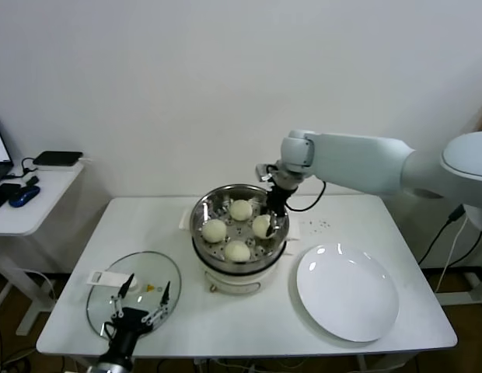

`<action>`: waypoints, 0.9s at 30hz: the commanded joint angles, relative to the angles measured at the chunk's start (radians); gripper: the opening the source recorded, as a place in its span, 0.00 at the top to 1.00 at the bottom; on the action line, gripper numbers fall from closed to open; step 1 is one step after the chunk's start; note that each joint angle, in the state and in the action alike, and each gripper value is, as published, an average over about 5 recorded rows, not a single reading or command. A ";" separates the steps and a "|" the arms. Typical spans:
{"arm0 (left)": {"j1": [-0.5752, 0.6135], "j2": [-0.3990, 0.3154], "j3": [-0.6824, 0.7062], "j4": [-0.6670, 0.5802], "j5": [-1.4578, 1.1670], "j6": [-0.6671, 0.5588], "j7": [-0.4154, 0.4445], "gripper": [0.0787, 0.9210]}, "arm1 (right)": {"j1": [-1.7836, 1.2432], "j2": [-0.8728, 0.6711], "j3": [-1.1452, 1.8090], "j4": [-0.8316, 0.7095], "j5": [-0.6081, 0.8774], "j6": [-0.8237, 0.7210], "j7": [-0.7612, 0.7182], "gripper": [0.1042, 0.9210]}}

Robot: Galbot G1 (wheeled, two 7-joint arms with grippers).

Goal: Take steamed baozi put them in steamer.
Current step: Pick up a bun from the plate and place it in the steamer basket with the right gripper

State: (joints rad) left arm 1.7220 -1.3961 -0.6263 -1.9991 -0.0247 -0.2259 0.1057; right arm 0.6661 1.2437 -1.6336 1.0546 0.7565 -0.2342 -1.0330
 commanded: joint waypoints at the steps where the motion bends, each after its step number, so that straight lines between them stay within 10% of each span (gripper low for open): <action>1: -0.001 -0.001 0.000 0.004 0.000 -0.001 0.000 0.12 | -0.027 0.007 0.000 -0.016 -0.021 0.001 0.001 0.35; 27: -0.014 -0.007 0.012 0.009 0.010 0.004 -0.001 0.12 | 0.019 -0.035 0.036 -0.006 0.006 0.005 -0.021 0.12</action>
State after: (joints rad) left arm 1.7127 -1.4017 -0.6179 -1.9911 -0.0177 -0.2254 0.1051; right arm 0.6526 1.2304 -1.6114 1.0299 0.7312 -0.2289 -1.0424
